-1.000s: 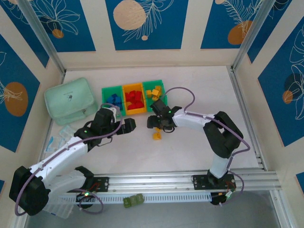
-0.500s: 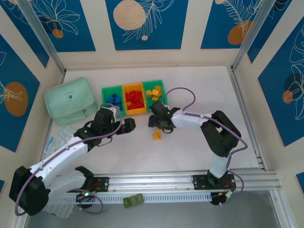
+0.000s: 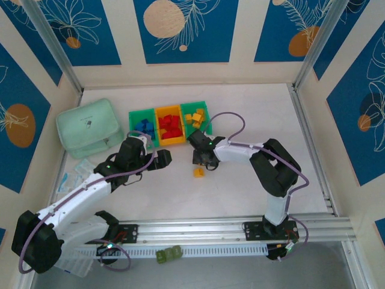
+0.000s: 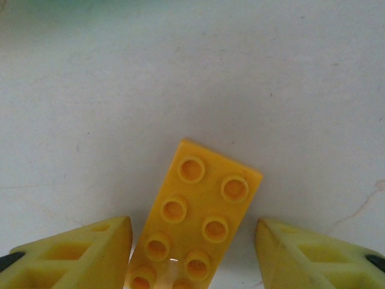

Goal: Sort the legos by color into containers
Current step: Pick up the lego from the center of the table, then place the lego in the container.

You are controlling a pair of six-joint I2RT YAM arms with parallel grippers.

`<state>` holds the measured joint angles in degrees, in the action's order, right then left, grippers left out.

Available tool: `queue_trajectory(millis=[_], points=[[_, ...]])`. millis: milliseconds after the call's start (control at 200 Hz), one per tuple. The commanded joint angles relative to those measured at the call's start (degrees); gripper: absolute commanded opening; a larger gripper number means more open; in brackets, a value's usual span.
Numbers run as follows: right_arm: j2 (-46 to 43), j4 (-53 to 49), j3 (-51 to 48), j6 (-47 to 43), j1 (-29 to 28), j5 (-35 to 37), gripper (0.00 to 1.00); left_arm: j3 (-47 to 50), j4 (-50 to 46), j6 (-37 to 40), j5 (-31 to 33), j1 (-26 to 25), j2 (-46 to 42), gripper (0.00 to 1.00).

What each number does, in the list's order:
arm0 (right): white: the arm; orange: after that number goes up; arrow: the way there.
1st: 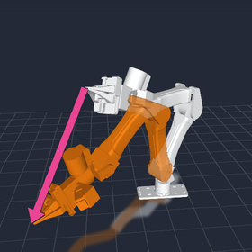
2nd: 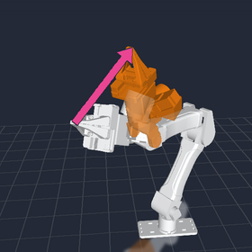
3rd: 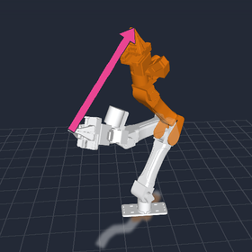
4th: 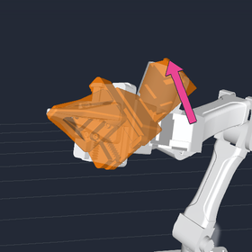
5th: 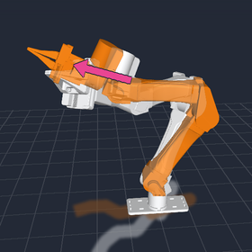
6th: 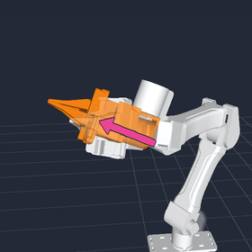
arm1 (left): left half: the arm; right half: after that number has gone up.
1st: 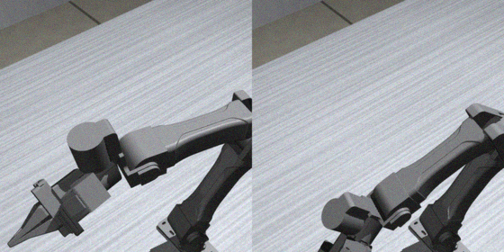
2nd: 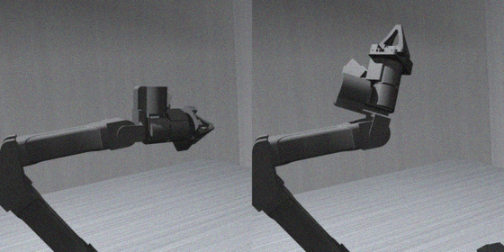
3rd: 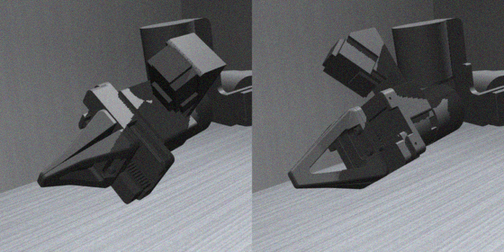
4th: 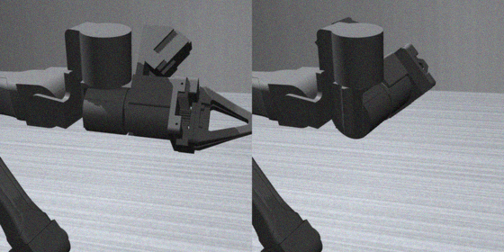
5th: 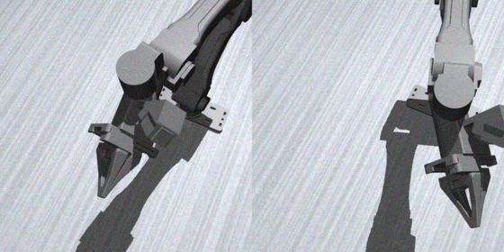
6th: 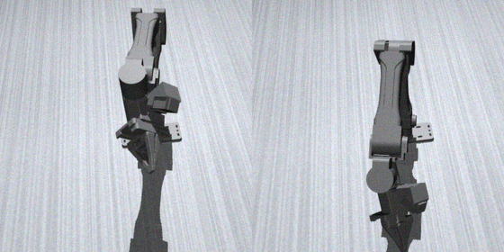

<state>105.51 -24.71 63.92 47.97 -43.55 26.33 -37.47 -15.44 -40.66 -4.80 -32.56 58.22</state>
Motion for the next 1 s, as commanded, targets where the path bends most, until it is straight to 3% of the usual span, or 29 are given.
queue_trajectory(millis=[0,365,710,995], points=[[2.86,-0.08,1.71,-0.98,-0.44,1.31,0.52,-0.58,-0.74,-0.02,1.26,-0.44,-1.13,0.99],[1.04,-0.67,2.61,-4.16,-0.66,2.56,0.32,-1.07,-0.86,0.14,1.46,-0.51,-0.95,0.99],[-6.45,-1.04,5.74,-12.01,2.11,3.75,0.31,-7.24,-3.54,4.29,2.42,-0.06,1.53,0.99],[1.54,0.46,18.67,-19.05,8.99,-3.21,0.31,-12.72,-4.80,6.29,2.52,1.99,6.05,0.99]])
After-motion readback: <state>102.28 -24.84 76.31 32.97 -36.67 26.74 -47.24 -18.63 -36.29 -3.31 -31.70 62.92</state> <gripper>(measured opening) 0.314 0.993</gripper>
